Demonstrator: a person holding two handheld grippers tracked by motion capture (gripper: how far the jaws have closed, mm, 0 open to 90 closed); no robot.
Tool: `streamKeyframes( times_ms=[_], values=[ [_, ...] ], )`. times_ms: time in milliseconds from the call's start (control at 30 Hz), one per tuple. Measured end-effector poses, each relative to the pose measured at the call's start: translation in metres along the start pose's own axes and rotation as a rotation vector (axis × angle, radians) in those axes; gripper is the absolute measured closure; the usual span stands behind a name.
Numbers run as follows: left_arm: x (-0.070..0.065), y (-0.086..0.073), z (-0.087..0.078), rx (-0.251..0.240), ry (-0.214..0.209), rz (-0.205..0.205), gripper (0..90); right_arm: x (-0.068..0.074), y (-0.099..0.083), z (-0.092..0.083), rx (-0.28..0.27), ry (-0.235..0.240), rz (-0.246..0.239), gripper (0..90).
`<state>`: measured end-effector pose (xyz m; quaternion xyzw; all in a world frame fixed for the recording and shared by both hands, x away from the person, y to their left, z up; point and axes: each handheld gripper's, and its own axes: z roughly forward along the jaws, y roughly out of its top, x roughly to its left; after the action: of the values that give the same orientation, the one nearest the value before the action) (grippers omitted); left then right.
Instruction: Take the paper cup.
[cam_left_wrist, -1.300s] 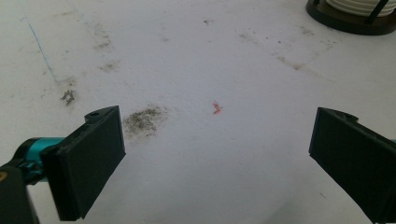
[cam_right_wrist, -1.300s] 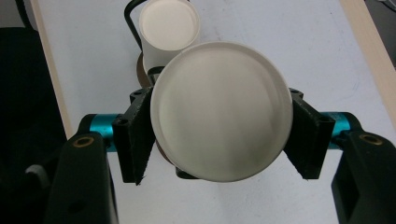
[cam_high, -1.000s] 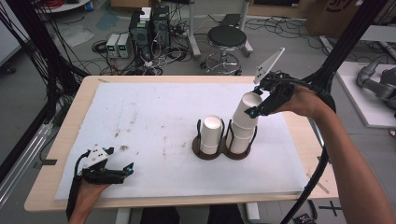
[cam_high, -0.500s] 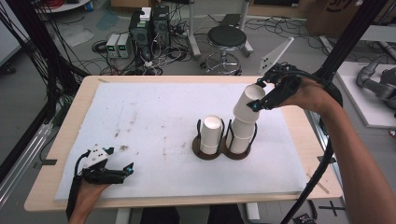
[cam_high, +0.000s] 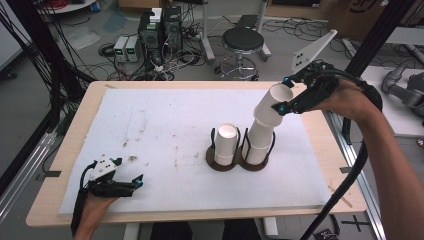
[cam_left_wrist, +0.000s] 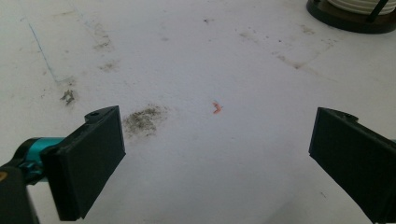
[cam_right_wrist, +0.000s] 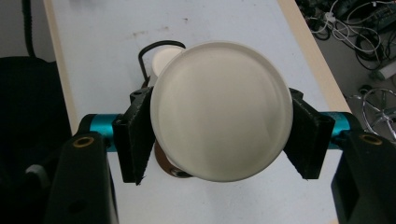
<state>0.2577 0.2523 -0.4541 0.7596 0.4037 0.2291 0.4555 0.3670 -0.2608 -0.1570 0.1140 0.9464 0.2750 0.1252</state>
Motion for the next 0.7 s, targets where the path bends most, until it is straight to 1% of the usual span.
streamKeyframes(
  times_ms=[233,300,367,500,533,567,700],
  values=[
    [-0.001,0.0,0.001,0.003,0.005,0.005,3.3,0.012,-0.003,-0.013,-0.017,-0.005,-0.014,34.3],
    [-0.001,0.0,0.0,0.005,0.006,0.01,3.3,0.014,-0.004,-0.015,-0.021,-0.005,-0.012,34.3],
    [-0.001,0.0,0.0,0.006,0.007,0.012,3.3,0.018,-0.009,-0.019,-0.036,-0.002,-0.009,34.3],
    [-0.001,0.0,0.001,0.008,0.008,0.013,3.3,0.022,-0.014,-0.02,-0.052,0.0,-0.003,34.3],
    [-0.001,0.0,0.001,0.008,0.009,0.014,3.3,0.023,-0.016,-0.019,-0.054,0.01,0.001,34.3],
    [-0.001,0.0,0.001,0.008,0.009,0.014,3.3,0.023,-0.016,-0.019,-0.054,0.01,0.001,34.3],
    [-0.002,0.0,0.001,0.007,0.011,0.013,3.3,0.026,-0.017,-0.013,-0.053,0.021,-0.007,34.3]
  ],
)
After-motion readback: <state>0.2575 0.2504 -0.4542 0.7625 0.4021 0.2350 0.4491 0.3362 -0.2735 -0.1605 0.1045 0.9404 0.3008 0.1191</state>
